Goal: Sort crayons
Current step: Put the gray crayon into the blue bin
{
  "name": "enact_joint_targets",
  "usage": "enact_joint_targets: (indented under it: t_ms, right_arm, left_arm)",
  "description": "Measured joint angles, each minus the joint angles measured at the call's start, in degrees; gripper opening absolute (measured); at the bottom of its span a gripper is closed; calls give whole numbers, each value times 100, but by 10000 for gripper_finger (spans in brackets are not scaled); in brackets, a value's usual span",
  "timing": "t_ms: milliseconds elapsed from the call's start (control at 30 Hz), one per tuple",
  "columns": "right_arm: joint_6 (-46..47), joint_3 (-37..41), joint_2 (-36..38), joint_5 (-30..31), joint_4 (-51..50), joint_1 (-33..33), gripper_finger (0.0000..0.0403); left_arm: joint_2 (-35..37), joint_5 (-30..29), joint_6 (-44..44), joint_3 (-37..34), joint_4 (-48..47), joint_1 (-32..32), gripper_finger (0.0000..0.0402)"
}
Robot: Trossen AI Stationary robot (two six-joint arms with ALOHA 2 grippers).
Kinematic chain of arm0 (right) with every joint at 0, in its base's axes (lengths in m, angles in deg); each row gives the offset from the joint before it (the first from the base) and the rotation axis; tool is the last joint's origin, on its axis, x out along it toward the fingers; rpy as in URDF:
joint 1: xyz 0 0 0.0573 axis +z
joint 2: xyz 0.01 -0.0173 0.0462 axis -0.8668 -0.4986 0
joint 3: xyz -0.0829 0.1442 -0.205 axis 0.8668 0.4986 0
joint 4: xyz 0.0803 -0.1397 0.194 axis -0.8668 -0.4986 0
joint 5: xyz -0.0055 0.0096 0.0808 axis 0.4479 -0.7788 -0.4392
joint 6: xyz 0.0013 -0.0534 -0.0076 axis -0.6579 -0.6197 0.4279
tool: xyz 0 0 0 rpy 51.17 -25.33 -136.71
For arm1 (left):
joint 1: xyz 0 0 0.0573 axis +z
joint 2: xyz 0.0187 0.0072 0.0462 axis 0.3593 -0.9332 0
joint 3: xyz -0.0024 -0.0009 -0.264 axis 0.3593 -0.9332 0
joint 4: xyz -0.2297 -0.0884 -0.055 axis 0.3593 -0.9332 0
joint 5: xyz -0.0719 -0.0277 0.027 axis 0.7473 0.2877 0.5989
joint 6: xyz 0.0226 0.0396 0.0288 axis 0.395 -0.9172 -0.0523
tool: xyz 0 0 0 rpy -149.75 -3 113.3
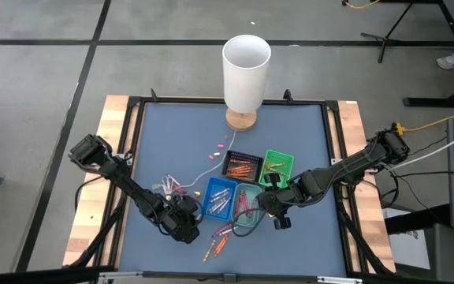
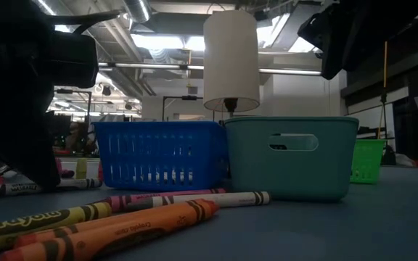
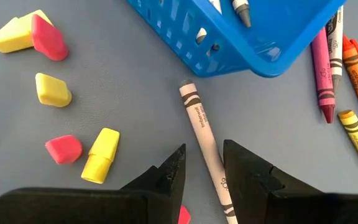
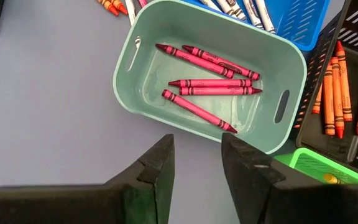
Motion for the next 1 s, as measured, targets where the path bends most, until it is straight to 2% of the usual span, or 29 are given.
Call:
enact_joint_targets:
  t_ms: [233,667,1000]
  right_arm:
    - [-2,0,0,-2,0,0,131]
    - [-2,0,0,0,0,0,131]
    - [-2,-2,-1,-1,0,0,131]
  left_arm:
    - [2,-75,2,0,-79,-1,84]
    - [0,-125,20,-14,-134,-2,12]
    - [8,-99,20,-16,-123,-2,6]
